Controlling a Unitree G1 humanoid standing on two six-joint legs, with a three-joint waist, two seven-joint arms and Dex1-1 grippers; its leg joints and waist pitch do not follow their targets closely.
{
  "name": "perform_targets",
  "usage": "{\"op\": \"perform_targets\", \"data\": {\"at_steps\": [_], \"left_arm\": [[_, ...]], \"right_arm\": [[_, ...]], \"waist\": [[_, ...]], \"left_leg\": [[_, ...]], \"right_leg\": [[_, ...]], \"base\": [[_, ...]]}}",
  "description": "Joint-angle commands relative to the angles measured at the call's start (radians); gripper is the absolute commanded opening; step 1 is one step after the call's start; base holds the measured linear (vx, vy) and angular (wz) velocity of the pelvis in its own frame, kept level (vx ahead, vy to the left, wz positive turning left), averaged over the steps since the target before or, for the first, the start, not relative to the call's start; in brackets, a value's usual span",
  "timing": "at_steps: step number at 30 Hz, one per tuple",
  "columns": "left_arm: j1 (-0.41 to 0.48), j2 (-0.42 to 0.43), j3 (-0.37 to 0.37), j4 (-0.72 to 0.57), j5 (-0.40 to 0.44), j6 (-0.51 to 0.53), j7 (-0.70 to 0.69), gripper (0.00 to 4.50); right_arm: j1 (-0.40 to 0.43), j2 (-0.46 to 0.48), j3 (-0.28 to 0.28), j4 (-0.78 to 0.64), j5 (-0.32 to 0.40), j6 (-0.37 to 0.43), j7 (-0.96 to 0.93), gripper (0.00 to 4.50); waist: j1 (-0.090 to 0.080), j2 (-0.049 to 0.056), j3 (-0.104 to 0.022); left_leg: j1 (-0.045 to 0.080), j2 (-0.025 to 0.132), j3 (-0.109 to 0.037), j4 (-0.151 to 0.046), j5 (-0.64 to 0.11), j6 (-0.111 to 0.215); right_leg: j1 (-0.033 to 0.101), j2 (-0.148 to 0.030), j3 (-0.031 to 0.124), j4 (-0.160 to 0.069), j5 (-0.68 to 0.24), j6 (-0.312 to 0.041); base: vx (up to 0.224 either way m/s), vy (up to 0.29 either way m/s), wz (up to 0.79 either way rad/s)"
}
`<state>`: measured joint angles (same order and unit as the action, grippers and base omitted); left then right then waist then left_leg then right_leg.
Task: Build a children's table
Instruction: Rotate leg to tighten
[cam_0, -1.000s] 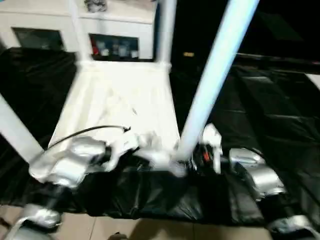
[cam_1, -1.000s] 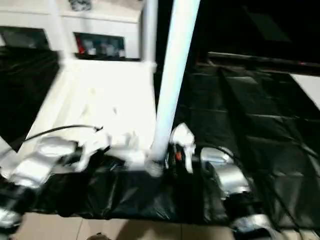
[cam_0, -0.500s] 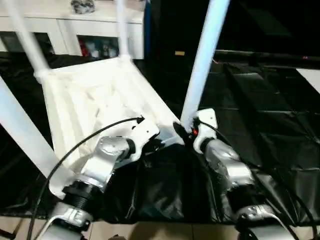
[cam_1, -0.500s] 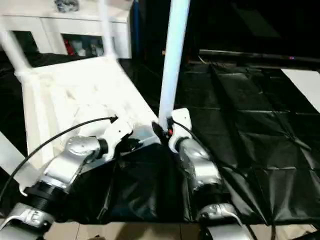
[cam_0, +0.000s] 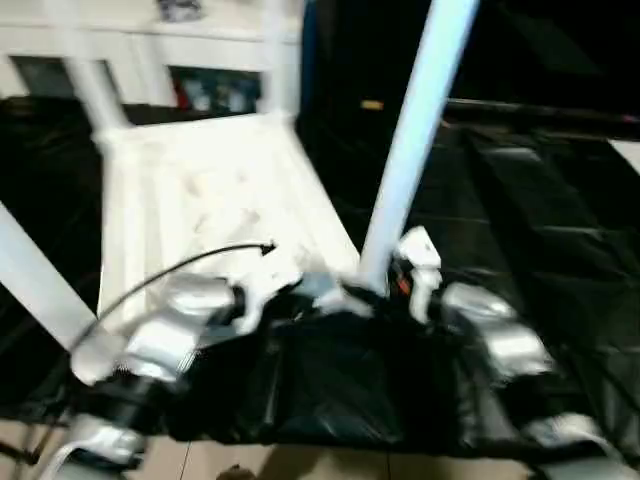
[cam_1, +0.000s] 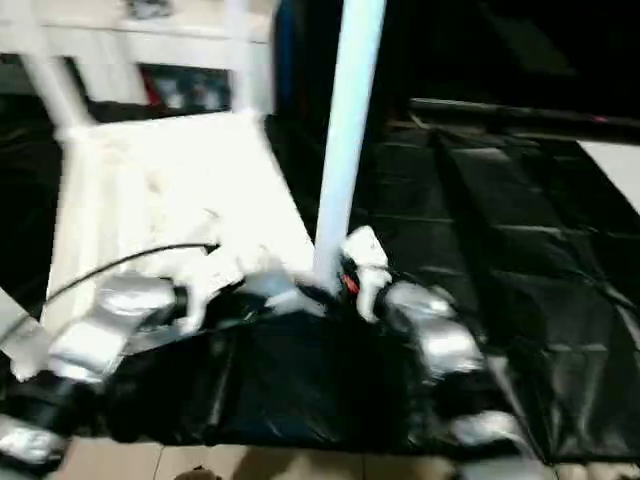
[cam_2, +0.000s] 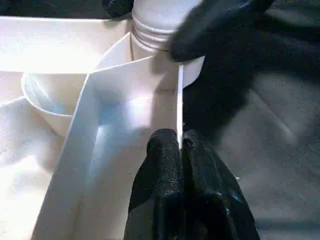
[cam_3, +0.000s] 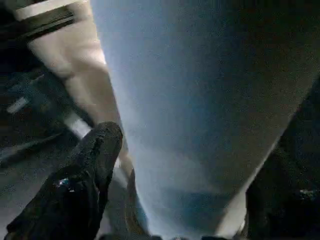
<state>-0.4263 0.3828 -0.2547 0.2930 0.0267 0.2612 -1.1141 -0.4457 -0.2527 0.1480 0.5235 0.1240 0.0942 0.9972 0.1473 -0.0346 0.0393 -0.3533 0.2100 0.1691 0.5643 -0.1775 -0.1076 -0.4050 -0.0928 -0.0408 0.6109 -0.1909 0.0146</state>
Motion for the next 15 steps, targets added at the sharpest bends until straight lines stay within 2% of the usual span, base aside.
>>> {"op": "perform_targets", "data": {"at_steps": [1,3,4,5,8,15], "left_arm": [[-0.017,-0.019,-0.012,-0.013,-0.054,-0.046,-0.043,0.00],[-0.025,0.007,-0.014,0.003,-0.058,-0.057,-0.084,0.00],[-0.031,0.024,-0.015,0.016,-0.063,-0.062,-0.115,0.00],[-0.035,0.034,-0.016,0.023,-0.067,-0.067,-0.133,0.00],[-0.046,0.068,-0.022,0.050,-0.069,-0.089,-0.187,0.00],[-0.059,0.087,-0.022,0.079,-0.069,-0.109,-0.220,0.00]], "right_arm": [[0.010,-0.006,0.044,-0.030,0.013,-0.023,0.087,3.64],[0.016,-0.032,0.063,-0.039,0.012,-0.036,0.141,3.64],[0.022,-0.049,0.076,-0.053,0.016,-0.038,0.185,3.64],[0.026,-0.057,0.083,-0.066,0.024,-0.031,0.209,3.40],[0.035,-0.078,0.102,-0.111,0.054,0.013,0.283,3.26],[0.042,-0.090,0.128,-0.128,0.046,0.014,0.327,2.70]], "waist": [[-0.003,-0.003,-0.053],[-0.003,-0.006,-0.053],[-0.001,-0.005,-0.054],[0.000,-0.005,-0.054],[0.003,-0.006,-0.053],[0.007,-0.008,-0.054]], "left_leg": [[0.005,0.013,0.011,-0.061,-0.206,0.063],[0.000,0.011,0.010,-0.061,-0.197,0.061],[0.001,0.011,0.010,-0.060,-0.198,0.061],[0.001,0.012,0.010,-0.060,-0.196,0.062],[0.002,0.012,0.010,-0.061,-0.193,0.064],[0.002,0.014,0.012,-0.060,-0.189,0.053]], "right_leg": [[0.042,-0.033,0.028,-0.063,-0.125,-0.211],[0.047,-0.033,0.027,-0.061,-0.124,-0.215],[0.047,-0.034,0.027,-0.061,-0.127,-0.215],[0.047,-0.034,0.026,-0.060,-0.129,-0.214],[0.047,-0.033,0.025,-0.060,-0.134,-0.217],[0.046,-0.036,0.026,-0.057,-0.134,-0.222]], "base": [[0.000,0.000,0.00],[0.000,0.000,0.00],[0.000,0.000,0.00],[0.000,0.000,0.00],[0.000,0.000,0.00],[0.000,0.000,0.00]]}}
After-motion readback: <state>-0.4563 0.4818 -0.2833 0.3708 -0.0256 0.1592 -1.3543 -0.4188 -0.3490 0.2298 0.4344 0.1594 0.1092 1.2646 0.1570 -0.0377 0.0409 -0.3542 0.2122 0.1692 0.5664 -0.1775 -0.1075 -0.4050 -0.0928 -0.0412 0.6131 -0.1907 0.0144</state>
